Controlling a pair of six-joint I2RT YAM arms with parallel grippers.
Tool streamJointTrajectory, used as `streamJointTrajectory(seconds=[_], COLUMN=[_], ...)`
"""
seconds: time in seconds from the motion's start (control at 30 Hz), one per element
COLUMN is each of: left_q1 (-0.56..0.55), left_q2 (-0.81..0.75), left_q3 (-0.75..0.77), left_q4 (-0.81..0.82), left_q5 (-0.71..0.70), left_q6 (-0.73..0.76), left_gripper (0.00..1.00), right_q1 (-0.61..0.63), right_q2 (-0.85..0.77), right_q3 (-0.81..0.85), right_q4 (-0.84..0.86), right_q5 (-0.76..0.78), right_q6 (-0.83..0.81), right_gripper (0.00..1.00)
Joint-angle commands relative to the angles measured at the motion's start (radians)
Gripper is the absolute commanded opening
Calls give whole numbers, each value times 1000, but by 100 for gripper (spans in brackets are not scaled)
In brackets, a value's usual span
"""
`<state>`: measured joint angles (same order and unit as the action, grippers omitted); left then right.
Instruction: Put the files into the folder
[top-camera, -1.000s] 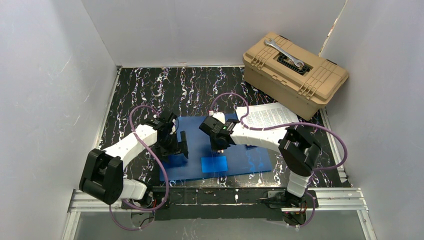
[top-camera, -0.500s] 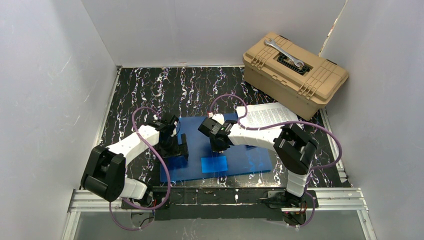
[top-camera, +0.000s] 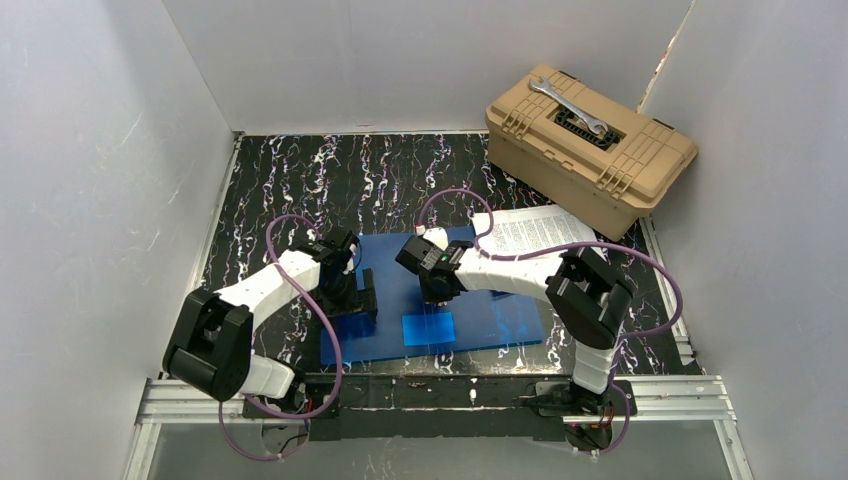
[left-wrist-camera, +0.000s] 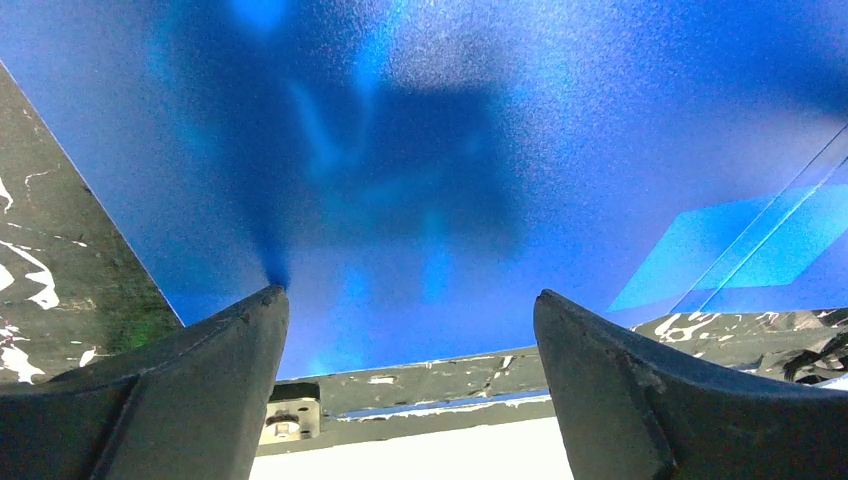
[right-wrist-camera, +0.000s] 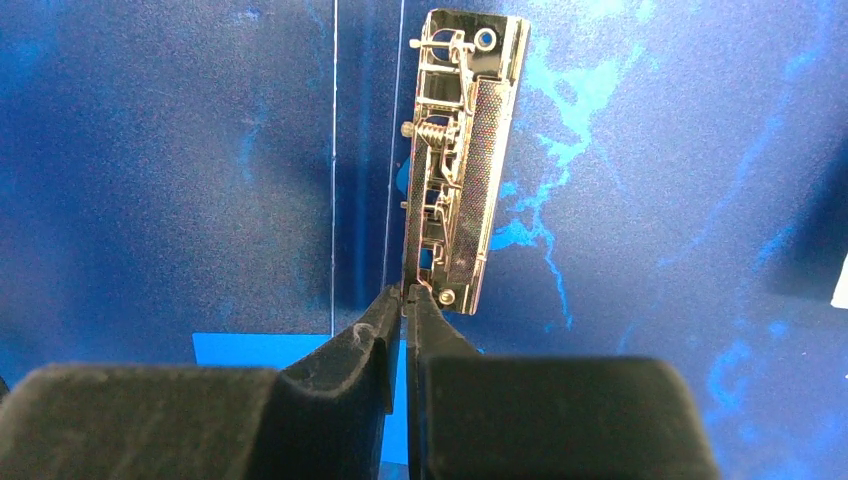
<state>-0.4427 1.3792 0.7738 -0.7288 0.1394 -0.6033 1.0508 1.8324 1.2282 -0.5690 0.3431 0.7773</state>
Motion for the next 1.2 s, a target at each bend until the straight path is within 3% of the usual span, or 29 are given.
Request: streamJointTrajectory(seconds=[0.0,1.17], left_q1=[-5,-6], left_q2=[14,50], left_q3=[-11,-15], left_q4=[-3,-7], left_q5=[-11,-33], left_q6=[-6,-3], left_gripper=[90,90], right_q1=[13,65], right_q2=[27,59], right_q3=[-30,-45], right_q4=[-10,-135], right_q5=[26,194], right_q6=[-18,-19], right_gripper=[14,12])
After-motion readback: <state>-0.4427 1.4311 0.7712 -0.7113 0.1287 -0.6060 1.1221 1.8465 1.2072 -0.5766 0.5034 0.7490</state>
